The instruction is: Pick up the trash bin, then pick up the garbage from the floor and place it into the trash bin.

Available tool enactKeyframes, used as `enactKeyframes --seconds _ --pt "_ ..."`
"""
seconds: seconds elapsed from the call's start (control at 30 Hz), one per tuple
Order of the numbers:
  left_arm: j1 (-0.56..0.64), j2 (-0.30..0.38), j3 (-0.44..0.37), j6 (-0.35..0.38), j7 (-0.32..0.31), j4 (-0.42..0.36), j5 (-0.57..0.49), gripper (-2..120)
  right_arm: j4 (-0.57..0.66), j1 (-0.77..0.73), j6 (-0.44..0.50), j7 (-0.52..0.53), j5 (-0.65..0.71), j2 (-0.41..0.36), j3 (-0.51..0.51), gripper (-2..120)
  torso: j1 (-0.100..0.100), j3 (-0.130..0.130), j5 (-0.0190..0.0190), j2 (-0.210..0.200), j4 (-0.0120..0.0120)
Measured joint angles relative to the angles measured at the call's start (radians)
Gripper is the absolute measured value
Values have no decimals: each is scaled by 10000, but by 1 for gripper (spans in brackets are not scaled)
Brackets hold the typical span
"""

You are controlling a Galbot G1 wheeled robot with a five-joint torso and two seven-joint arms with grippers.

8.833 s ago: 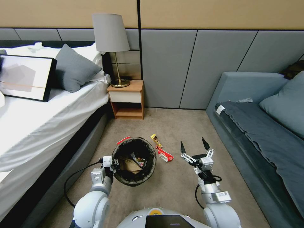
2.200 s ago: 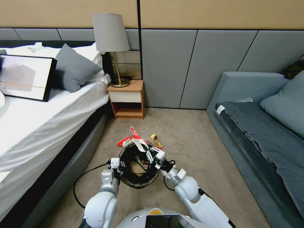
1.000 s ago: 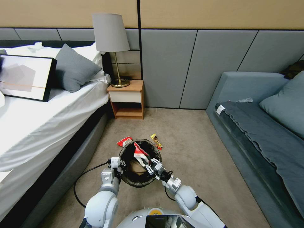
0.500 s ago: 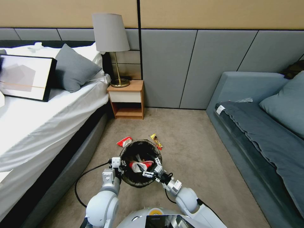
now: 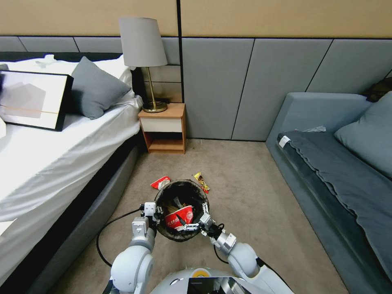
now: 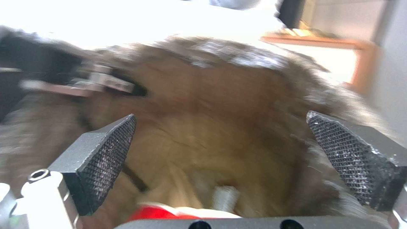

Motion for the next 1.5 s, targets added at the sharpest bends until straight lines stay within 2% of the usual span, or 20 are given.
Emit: enactKeyframes --seconds 0.2,0.23,0.37,0.5,0.53,0.6,0.63,0.67,0.77,0.8,0.9,1.17,1.3,1.5 --pt "-30 0 -53 -10 1 45 0 0 988 -159 41 181 59 8 324 100 0 0 -1 0 1" --pt "-38 -1 -90 -26 1 92 0 0 1281 -277 396 215 -48 223 497 100 0 0 -1 -1 2" --pt "-37 -4 -122 -46 1 128 0 0 1679 -524 801 316 -321 563 774 100 0 0 -1 0 3" --pt "-53 36 -214 -88 1 221 -3 0 2503 -1510 1693 1075 -678 1375 1421 100 0 0 -1 0 1" --pt "-53 36 -214 -88 1 221 -3 0 2503 -1510 1693 1075 -678 1375 1421 100 0 0 -1 0 1" --pt "-51 37 -254 -140 1 239 -3 0 2651 -2055 1942 1721 -1024 1710 1622 100 0 0 -1 0 1" --pt "-41 19 -282 -198 1 259 -3 0 2631 -2508 2258 2195 -1328 2012 1740 100 0 0 -1 0 -1" --pt "-41 19 -282 -198 1 259 -3 0 2631 -2508 2258 2195 -1328 2012 1740 100 0 0 -1 0 -1" --pt "-12 28 -339 -311 -10 322 -11 0 2206 -3339 3189 3003 -1531 2606 1835 100 0 -1 -1 0 0" --pt "-12 28 -339 -311 -10 322 -11 0 2206 -3339 3189 3003 -1531 2606 1835 100 0 -1 -1 0 0" --pt "-24 42 -430 -351 -13 352 -53 0 1657 -3617 4009 3092 -1720 2845 2114 100 0 0 0 0 0" --pt "9 75 -550 -417 -67 414 -163 0 698 -3378 4151 3484 -2238 2992 2533 100 0 0 -4 0 1" --pt "1 88 -552 -417 -73 414 -179 0 478 -3266 4094 3452 -2222 2971 2517 100 0 -1 -14 0 1" --pt "17 73 -515 -420 -88 430 -177 0 462 -3165 3967 3260 -2085 2927 2469 100 -1 1 -6 0 0"
